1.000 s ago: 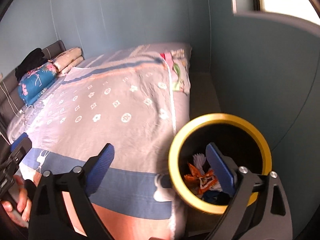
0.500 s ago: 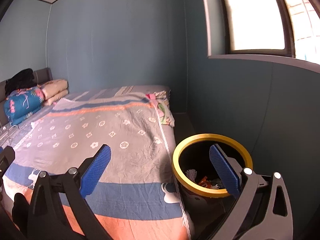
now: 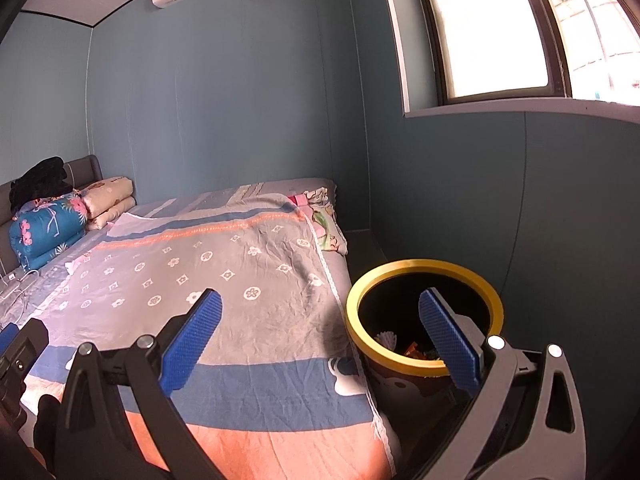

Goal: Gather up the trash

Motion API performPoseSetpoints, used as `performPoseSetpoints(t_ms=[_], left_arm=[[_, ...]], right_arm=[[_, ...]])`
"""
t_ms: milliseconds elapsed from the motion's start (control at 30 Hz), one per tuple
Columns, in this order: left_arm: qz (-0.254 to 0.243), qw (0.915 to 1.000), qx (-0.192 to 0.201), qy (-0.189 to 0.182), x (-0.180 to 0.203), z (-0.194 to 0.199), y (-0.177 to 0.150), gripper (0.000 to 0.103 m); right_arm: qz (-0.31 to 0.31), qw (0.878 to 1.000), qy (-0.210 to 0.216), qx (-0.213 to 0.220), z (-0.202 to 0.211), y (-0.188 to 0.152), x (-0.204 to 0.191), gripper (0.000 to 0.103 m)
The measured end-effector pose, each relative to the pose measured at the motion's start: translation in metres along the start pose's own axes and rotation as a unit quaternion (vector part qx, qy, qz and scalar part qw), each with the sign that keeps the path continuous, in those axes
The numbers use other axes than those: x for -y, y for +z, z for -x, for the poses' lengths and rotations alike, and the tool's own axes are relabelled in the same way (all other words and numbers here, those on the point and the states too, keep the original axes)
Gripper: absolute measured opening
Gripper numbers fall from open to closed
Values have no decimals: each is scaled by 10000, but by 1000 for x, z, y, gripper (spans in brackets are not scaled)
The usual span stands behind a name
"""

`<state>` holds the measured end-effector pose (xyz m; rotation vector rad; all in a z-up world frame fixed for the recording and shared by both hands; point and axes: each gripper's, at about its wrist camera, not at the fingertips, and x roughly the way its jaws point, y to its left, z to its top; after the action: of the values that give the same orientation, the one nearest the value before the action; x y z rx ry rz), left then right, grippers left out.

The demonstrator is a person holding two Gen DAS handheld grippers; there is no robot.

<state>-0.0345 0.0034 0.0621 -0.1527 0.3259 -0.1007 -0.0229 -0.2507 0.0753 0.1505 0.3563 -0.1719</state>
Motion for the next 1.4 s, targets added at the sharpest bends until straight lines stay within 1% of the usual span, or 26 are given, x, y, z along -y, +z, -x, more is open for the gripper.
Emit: performPoseSetpoints(t_ms=[367,1400], left_arm=[[29,10000,-67,3,-2,-4,-1,95],[100,9997,-233,-17,-6,-12,-6,95]], right_arm=[[-11,10000,-23,-66,-2,-6,0,95],[-30,9996,-12,-266,-11,-8,1,95]])
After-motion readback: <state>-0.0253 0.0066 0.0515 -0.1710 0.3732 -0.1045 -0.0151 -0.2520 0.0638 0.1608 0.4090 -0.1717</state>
